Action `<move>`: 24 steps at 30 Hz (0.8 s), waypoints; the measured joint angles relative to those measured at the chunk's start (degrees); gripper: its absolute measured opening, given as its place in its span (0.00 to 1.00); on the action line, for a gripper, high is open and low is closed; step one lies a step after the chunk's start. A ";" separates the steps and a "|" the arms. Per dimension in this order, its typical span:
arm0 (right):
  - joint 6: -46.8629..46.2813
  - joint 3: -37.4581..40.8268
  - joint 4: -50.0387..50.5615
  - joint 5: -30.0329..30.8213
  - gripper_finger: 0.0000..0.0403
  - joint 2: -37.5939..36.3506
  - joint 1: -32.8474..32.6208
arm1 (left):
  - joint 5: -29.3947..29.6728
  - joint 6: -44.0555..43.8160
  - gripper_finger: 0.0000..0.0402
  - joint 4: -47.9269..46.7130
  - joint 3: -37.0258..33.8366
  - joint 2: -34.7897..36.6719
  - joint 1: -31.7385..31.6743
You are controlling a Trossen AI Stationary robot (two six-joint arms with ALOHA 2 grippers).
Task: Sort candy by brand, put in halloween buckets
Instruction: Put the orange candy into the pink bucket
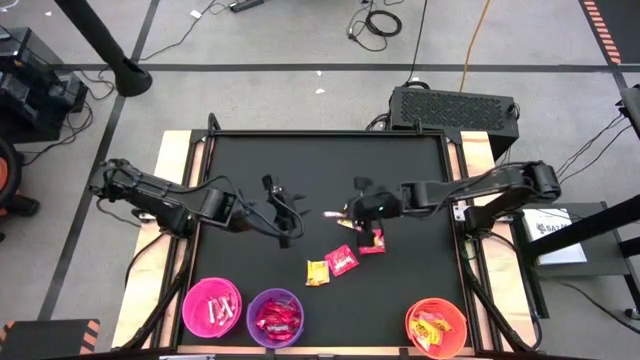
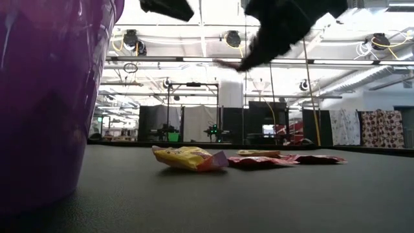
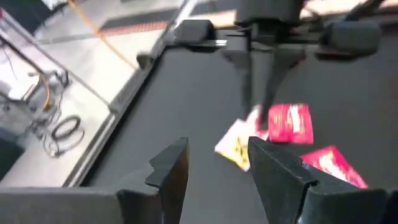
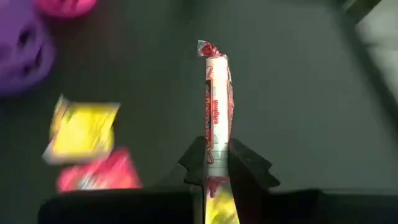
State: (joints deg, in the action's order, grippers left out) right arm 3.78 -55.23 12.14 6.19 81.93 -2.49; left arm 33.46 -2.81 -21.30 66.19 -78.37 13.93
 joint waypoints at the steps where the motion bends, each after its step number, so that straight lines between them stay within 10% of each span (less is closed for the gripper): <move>1: 0.91 0.01 -2.17 1.37 0.09 -0.73 0.01 | -0.06 0.73 0.43 1.91 -0.37 0.00 -0.08; 24: 6.13 0.01 -11.30 2.80 0.10 -1.80 -1.52 | -7.86 11.20 0.64 18.58 -7.57 -2.33 -3.04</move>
State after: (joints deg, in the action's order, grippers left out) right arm 9.91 -55.22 0.84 8.99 80.14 -4.01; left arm 25.60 8.40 -2.72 58.62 -80.69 10.89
